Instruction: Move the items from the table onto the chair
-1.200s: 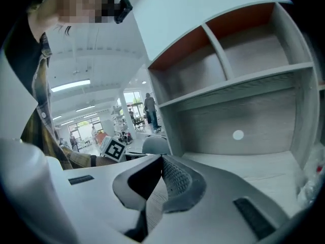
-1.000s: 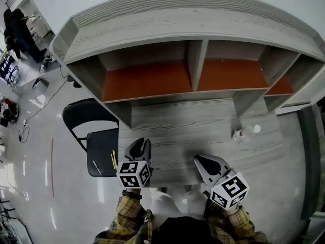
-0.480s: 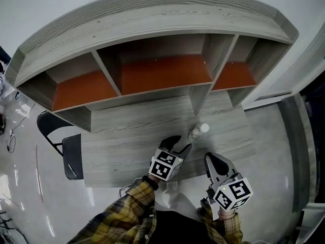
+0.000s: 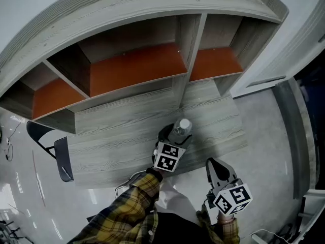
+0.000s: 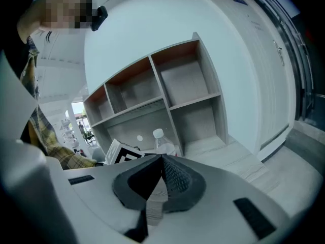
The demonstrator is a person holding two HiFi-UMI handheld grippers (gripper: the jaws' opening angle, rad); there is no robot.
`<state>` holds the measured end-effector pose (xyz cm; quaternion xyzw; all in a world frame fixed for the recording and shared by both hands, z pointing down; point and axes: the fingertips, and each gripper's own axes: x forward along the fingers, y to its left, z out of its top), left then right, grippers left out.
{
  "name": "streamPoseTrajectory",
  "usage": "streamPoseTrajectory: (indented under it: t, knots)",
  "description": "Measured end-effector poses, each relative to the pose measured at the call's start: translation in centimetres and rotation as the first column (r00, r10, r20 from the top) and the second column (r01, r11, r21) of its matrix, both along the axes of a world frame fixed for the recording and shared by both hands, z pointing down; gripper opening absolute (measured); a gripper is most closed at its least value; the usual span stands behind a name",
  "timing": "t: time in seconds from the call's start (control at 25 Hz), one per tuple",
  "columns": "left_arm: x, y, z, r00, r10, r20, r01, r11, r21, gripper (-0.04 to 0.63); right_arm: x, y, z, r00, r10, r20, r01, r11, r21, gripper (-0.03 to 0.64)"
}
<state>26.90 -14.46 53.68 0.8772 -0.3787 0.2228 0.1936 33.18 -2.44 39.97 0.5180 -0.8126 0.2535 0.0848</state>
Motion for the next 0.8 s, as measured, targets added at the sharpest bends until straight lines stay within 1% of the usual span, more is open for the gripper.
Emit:
streamPoseTrajectory:
  t: [0.16, 0.2, 0.24, 0.28, 0.4, 0.52, 0.64, 0.8]
  knots:
    - [0.4, -1.2, 0.2, 0.999, -0.040, 0.016, 0.040, 0.999, 0.028, 0.351, 0.2, 0.3, 1.5, 1.000, -0.005, -0.008, 0.005, 0.999, -0.043, 0.017]
    - [0.5, -1.3, 0.3, 0.999, -0.045, 0.020, 0.044, 0.999, 0.024, 0.348, 0.1, 0.2, 1.9, 1.000, -0.010, -0.014, 0.009, 0.998, -0.055, 0.018]
    - [0.5, -1.3, 0.4, 0.999, -0.048, 0.023, 0.047, 0.999, 0.019, 0.325, 0.0, 0.2, 2.2, 1.000, -0.015, -0.019, 0.014, 0.998, -0.067, 0.018]
    - [0.5, -1.3, 0.4, 0.998, -0.049, 0.025, 0.049, 0.999, 0.015, 0.318, -0.1, 0.1, 2.5, 0.999, -0.020, -0.025, 0.018, 0.997, -0.077, 0.018]
    - [0.3, -1.2, 0.3, 0.998, -0.050, 0.038, 0.049, 0.999, 0.016, 0.303, -0.5, -0.2, 3.1, 0.998, -0.022, -0.050, 0.017, 0.994, -0.106, 0.018]
    - [-0.1, -1.0, 0.1, 0.998, -0.057, 0.035, 0.058, 0.998, -0.008, 0.289, -0.8, -0.5, 3.5, 0.996, -0.017, -0.083, 0.005, 0.991, -0.135, 0.018]
    - [-1.4, -0.8, -0.8, 0.997, -0.080, 0.023, 0.080, 0.997, -0.002, 0.285, -1.4, -0.9, 3.5, 0.995, -0.031, -0.093, 0.017, 0.988, -0.154, 0.018]
    - [-4.6, -0.3, -3.0, 0.990, -0.138, 0.000, 0.138, 0.990, 0.021, 0.285, -3.6, -1.5, 3.1, 0.993, -0.098, -0.069, 0.086, 0.985, -0.151, 0.020]
